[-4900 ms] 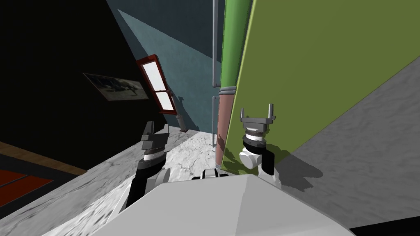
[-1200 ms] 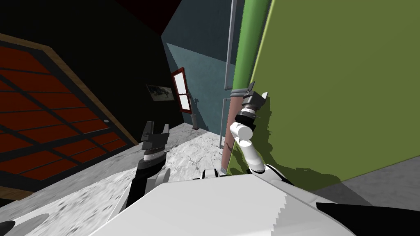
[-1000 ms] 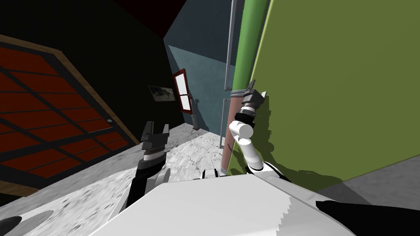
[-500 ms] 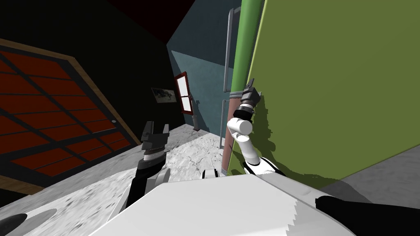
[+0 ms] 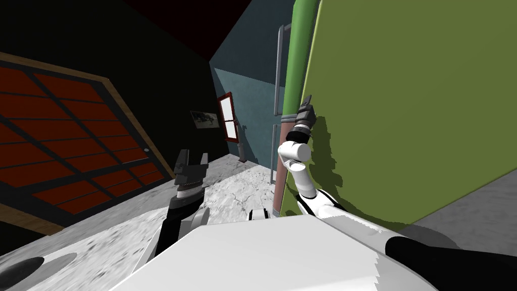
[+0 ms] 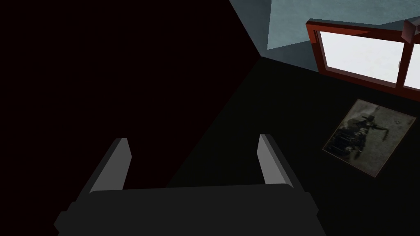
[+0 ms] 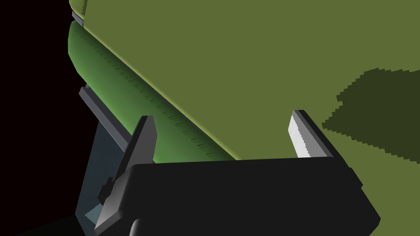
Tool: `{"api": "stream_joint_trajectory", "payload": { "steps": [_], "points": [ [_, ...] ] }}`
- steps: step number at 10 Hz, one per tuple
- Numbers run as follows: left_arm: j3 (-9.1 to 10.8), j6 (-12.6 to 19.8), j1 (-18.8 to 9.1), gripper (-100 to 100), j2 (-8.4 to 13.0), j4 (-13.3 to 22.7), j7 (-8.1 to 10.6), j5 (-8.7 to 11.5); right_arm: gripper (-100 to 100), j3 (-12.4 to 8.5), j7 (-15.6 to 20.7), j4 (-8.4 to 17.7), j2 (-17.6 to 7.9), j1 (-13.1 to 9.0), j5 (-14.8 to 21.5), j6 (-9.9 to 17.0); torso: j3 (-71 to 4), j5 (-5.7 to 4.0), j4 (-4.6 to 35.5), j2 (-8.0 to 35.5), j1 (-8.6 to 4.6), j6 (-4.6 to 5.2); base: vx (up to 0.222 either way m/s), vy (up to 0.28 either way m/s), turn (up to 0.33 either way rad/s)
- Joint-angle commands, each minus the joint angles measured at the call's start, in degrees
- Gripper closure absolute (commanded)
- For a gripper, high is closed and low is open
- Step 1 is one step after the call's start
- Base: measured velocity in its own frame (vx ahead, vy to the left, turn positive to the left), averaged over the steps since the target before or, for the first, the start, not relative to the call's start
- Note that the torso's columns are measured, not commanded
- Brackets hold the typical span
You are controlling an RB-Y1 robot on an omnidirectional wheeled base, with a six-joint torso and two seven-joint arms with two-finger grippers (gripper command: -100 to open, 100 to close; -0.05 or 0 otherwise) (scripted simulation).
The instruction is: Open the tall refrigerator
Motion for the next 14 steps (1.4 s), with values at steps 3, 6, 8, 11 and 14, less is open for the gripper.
{"api": "stream_joint_trajectory", "payload": {
  "steps": [3, 6, 8, 11, 14],
  "points": [
    [0.0, 0.0, 0.0, 0, 0.0, 0.0, 0.0, 0.0, -100, -0.6, -0.6, 1.5, 1.1, -5.1, -6.7, -0.3, -0.2, 0.03, -0.1, -0.3, 0.11, -0.08, -0.005, -0.001, 0.014],
    [0.0, 0.0, 0.0, 0, 0.0, 0.0, 0.0, 0.0, -100, -0.8, -1.0, 1.9, 2.0, -6.6, -9.6, -0.9, -0.4, 0.07, -0.3, -0.6, 0.29, -0.27, 0.008, -0.015, 0.013],
    [0.0, 0.0, 0.0, 0, 0.0, 0.0, 0.0, 0.0, -100, -1.0, -1.3, 2.3, 3.0, -8.1, -11.3, -1.4, -0.6, 0.08, -0.4, -0.8, 0.37, -0.27, -0.001, -0.004, 0.003],
    [0.0, 0.0, 0.0, 0, 0.0, 0.0, 0.0, 0.0, -100, -1.2, -1.6, 2.7, 4.2, -9.4, -13.9, -1.9, -0.5, 0.08, -0.6, -0.8, 0.57, -0.42, 0.001, -0.014, 0.017],
    [0.0, 0.0, 0.0, 0, 0.0, 0.0, 0.0, 0.0, -100, -1.6, -2.1, 3.3, 7.2, -11.5, -17.1, -2.6, -0.6, 0.09, -0.8, -1.0, 0.78, -0.46, 0.005, -0.01, 0.005]
  ]
}}
